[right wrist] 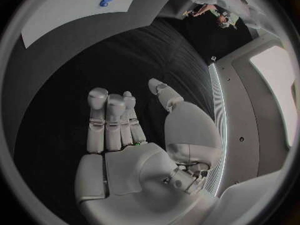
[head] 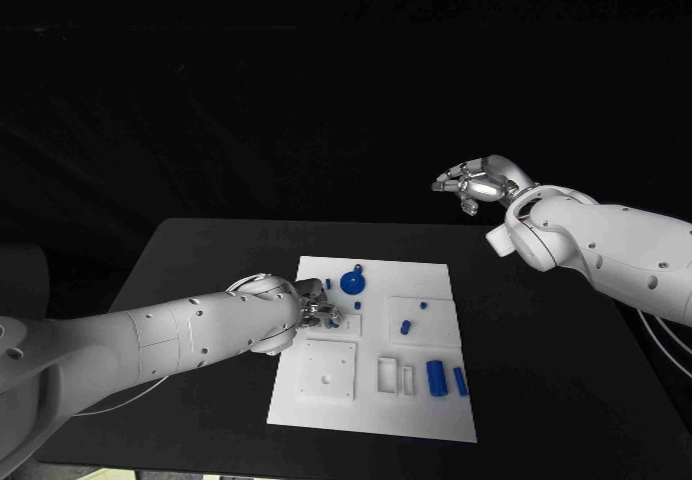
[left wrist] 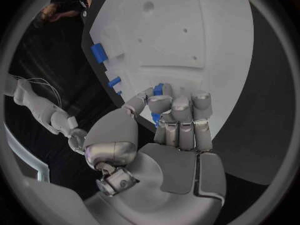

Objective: Assemble the parts on the task board

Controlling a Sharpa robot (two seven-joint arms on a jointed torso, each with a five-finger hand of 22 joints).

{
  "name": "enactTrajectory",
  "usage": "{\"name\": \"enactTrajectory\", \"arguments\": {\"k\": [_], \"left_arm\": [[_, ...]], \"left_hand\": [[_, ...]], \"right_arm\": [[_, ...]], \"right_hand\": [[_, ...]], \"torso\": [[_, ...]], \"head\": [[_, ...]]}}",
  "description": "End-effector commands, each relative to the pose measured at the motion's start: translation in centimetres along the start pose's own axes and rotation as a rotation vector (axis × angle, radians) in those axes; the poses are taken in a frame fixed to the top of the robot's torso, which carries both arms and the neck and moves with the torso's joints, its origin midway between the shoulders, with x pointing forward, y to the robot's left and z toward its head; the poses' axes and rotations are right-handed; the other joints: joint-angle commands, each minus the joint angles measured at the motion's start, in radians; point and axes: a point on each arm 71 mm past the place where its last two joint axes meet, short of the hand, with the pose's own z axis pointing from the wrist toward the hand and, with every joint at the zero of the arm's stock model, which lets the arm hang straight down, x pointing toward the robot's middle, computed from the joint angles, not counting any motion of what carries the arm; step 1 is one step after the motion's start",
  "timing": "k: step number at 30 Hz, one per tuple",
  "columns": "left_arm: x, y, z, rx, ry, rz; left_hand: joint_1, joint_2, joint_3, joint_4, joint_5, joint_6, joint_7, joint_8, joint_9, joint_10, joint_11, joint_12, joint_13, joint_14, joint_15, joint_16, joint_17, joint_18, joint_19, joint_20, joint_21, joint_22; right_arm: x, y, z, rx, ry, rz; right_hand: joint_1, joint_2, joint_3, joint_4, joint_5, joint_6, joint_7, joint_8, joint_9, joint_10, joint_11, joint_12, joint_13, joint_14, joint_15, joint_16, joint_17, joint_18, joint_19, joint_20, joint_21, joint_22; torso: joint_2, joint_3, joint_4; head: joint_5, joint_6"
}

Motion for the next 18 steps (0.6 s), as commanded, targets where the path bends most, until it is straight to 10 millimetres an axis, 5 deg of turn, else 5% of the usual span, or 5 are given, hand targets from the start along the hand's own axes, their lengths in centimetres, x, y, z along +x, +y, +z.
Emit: {"name": "enactTrajectory", "arguments": {"k": [1, 18], "left_arm": [[0.34, -0.33, 0.00, 0.015, 0.024, 0.007], [0.60, -0.63, 0.08, 0.018, 0.050, 0.013]], "left_hand": [[-0.006, 0.013, 0.000, 0.009, 0.005, 0.163, -0.097, 0.007, 0.004, -0.027, -0.035, 0.006, -0.002, 0.031, -0.023, 0.006, -0.001, 0.013, -0.008, -0.072, 0.005, 0.017], [-0.012, 0.013, 0.002, 0.011, 0.004, 0.169, -0.101, 0.015, 0.012, -0.027, -0.038, 0.013, -0.006, 0.032, -0.020, 0.011, -0.003, 0.013, -0.009, -0.072, 0.007, 0.018]], "right_arm": [[0.18, 0.15, 0.02, -0.009, 0.018, 0.000], [0.18, 0.13, 0.02, -0.008, 0.019, -0.001]], "right_hand": [[-0.006, 0.008, -0.002, -0.006, 0.005, 0.007, 0.011, -0.006, -0.001, -0.007, 0.001, -0.001, -0.002, 0.000, 0.003, -0.005, -0.001, 0.069, -0.002, -0.003, -0.007, -0.001], [-0.007, 0.008, -0.001, -0.007, 0.016, 0.007, 0.011, -0.006, -0.002, -0.007, 0.001, 0.000, -0.004, -0.001, 0.002, -0.006, -0.002, 0.069, -0.001, -0.004, -0.009, 0.000]], "torso": [[0.000, 0.0001, 0.0007], [0.000, 0.0004, 0.0001]], "head": [[-0.001, -0.001], [-0.003, 0.000]]}}
